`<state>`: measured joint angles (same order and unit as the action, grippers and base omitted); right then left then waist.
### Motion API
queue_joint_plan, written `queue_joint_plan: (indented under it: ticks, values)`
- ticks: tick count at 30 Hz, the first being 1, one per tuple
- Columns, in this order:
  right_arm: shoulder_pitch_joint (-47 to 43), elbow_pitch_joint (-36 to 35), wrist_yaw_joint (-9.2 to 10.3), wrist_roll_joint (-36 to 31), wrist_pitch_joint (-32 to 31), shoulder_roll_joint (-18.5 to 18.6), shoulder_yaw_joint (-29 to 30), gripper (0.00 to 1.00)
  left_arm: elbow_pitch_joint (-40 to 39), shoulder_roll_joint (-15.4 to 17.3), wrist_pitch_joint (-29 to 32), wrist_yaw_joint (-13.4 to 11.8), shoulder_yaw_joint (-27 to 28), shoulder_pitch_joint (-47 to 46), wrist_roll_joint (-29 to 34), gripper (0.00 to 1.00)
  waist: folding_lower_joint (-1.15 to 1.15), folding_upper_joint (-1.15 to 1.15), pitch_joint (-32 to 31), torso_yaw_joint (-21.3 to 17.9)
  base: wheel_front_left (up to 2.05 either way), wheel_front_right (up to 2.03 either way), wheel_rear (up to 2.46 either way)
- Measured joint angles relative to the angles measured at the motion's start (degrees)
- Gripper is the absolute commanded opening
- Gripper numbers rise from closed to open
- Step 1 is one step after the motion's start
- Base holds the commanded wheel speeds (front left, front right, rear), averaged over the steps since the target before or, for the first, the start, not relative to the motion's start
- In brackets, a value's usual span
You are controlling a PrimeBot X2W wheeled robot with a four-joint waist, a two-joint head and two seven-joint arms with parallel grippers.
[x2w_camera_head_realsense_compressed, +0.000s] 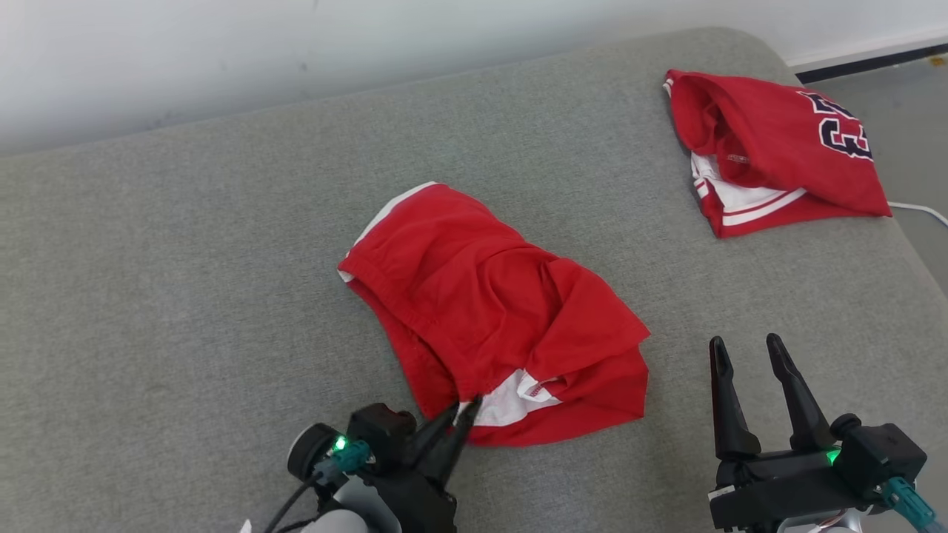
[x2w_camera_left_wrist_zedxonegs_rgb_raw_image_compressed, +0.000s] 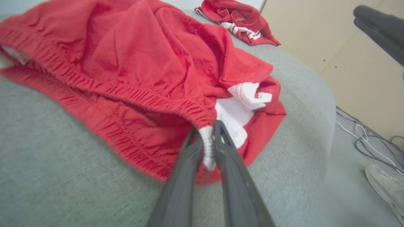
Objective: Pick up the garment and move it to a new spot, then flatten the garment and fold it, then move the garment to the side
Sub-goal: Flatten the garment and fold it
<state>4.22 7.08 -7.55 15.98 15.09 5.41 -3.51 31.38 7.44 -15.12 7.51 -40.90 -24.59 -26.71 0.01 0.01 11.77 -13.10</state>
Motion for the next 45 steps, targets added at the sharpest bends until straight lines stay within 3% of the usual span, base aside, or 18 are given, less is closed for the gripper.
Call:
queue_joint_plan:
  ticks: [7,17,24,25,26,31,38,43,45]
  values:
    - [-0.2,0.4,0.0,-0.2,0.0,0.2,0.3,1.0,-3.3,0.9,0.0,-0.2,8.5,1.3,1.7,0.0,0.0,0.0,-0.7,3.2,0.0,0.0,0.0]
    - [-1.0,1.5,0.0,-0.4,0.0,0.8,0.7,1.0,-9.6,4.1,0.0,-0.4,18.2,12.4,3.8,0.0,-0.01,0.0,-3.2,9.8,0.0,0.0,0.0]
    - [-1.1,1.7,0.0,-0.4,0.0,1.1,0.9,1.0,-9.5,3.4,0.0,-0.4,22.5,18.7,4.1,0.02,-0.01,-0.01,-4.7,12.3,0.0,0.0,0.0]
    - [-1.3,1.8,0.0,-0.4,0.0,1.2,1.0,1.0,-9.9,2.9,0.0,-0.4,23.0,18.8,4.4,0.81,-0.01,0.0,-4.9,12.6,0.0,0.0,0.0]
    - [-1.3,1.8,0.0,-0.4,0.0,1.2,1.0,1.0,-9.9,2.9,0.0,-0.4,23.0,18.8,4.4,1.0,-0.01,0.0,-4.9,12.6,0.0,0.0,0.0]
    - [-2.0,2.1,0.0,-0.4,0.0,1.4,0.4,1.0,-14.6,1.4,0.0,-0.4,26.1,18.7,6.6,1.0,-0.01,-0.01,-5.9,14.0,0.0,0.0,0.0]
    - [-2.0,2.6,0.0,-0.4,0.0,2.5,-3.2,1.0,-22.7,0.0,0.0,-0.9,37.5,20.6,10.3,1.0,-0.02,-0.01,-7.6,15.7,0.0,0.0,0.0]
    - [-1.7,3.7,0.0,-0.4,0.0,4.2,-9.1,1.0,-25.6,-1.3,0.0,-2.4,45.2,24.0,13.3,1.0,-0.02,-0.01,-8.3,16.4,0.0,0.0,0.0]
    - [-0.4,4.7,0.0,-0.8,0.0,5.9,-14.9,1.0,-26.0,-2.0,0.0,-2.2,47.5,25.3,14.2,1.0,-0.01,-0.01,-8.2,16.6,0.0,0.0,0.0]
